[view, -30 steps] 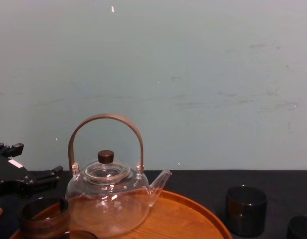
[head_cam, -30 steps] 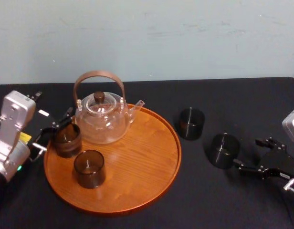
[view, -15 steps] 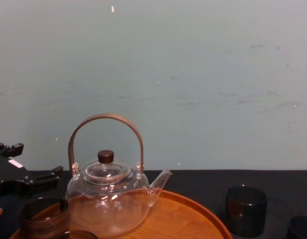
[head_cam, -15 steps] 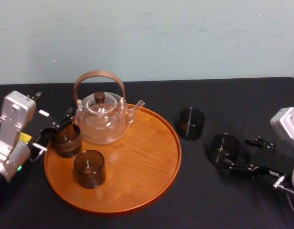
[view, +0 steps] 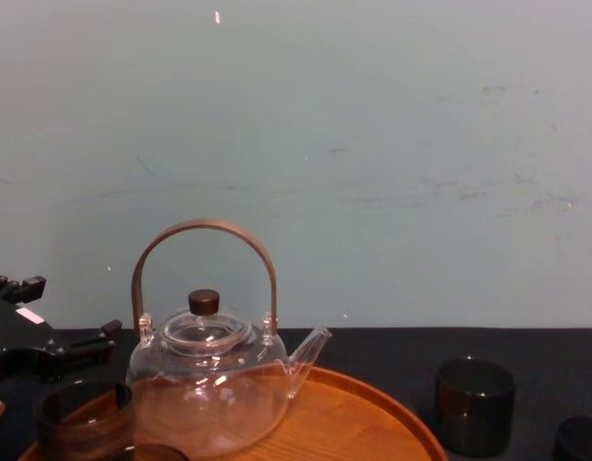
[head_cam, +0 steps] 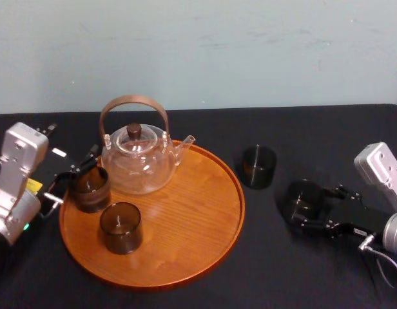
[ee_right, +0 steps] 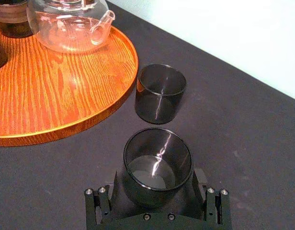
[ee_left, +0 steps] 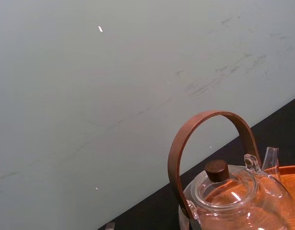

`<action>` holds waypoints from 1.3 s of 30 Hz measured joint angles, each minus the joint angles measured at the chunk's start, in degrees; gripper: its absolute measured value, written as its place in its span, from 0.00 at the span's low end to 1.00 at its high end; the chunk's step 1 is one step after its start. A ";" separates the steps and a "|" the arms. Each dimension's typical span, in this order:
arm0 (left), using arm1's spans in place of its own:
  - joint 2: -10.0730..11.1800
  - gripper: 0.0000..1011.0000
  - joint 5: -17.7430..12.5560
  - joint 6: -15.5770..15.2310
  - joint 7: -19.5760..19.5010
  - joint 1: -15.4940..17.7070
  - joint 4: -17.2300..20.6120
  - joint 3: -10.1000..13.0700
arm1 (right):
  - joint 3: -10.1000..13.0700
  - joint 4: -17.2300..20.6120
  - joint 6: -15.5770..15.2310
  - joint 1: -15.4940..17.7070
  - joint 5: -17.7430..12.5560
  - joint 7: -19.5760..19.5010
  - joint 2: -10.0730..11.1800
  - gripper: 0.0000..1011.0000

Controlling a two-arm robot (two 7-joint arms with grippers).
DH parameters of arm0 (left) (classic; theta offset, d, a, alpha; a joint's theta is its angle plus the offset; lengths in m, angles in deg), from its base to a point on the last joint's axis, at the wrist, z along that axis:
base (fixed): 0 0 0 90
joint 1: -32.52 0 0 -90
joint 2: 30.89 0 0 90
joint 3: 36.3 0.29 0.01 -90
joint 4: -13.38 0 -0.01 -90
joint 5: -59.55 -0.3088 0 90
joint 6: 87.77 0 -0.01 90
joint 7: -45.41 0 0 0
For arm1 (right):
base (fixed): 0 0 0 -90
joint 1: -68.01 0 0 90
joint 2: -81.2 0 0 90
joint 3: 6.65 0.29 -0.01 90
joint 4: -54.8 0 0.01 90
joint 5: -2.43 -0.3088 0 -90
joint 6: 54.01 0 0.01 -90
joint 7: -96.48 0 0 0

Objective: Pick up the glass from the table and place it on the tray.

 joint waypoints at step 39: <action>0.00 0.99 0.00 0.00 0.00 0.00 0.00 0.00 | -1.26 -3.26 -0.66 -3.86 2.01 0.89 -3.01 0.91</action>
